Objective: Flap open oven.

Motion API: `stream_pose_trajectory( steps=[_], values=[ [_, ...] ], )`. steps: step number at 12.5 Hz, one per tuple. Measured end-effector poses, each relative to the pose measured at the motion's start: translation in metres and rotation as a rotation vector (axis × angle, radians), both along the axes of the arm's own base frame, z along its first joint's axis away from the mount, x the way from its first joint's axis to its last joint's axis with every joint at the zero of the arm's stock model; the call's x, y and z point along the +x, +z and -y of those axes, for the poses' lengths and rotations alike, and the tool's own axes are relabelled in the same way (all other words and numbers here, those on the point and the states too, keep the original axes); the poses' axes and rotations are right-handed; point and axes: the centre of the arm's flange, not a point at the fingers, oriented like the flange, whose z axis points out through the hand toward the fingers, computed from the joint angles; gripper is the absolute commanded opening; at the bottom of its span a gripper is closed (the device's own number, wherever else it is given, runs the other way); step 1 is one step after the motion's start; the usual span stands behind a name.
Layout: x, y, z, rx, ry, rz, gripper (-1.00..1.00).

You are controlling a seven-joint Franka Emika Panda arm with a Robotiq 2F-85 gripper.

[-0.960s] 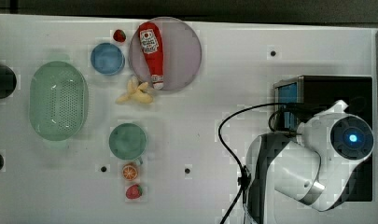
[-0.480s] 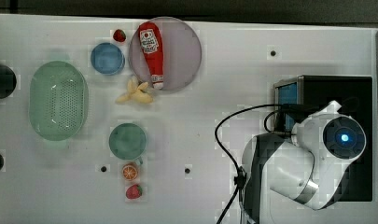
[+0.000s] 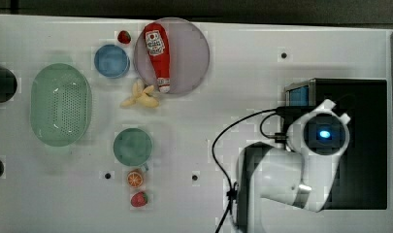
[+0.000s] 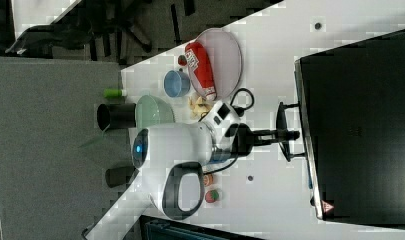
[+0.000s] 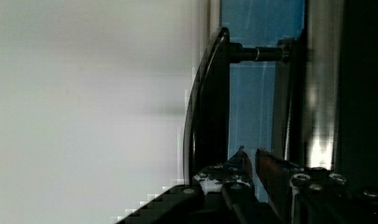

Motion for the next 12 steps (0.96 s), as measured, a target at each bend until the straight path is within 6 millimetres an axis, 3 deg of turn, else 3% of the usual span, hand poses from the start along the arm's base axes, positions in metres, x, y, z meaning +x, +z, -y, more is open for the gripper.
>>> stream_pose_trajectory(
  steps=[5, 12],
  values=[
    [0.012, -0.029, -0.072, -0.145, 0.08, -0.052, -0.65],
    [0.008, -0.131, -0.178, -0.368, 0.143, -0.054, -0.65]
  ],
)
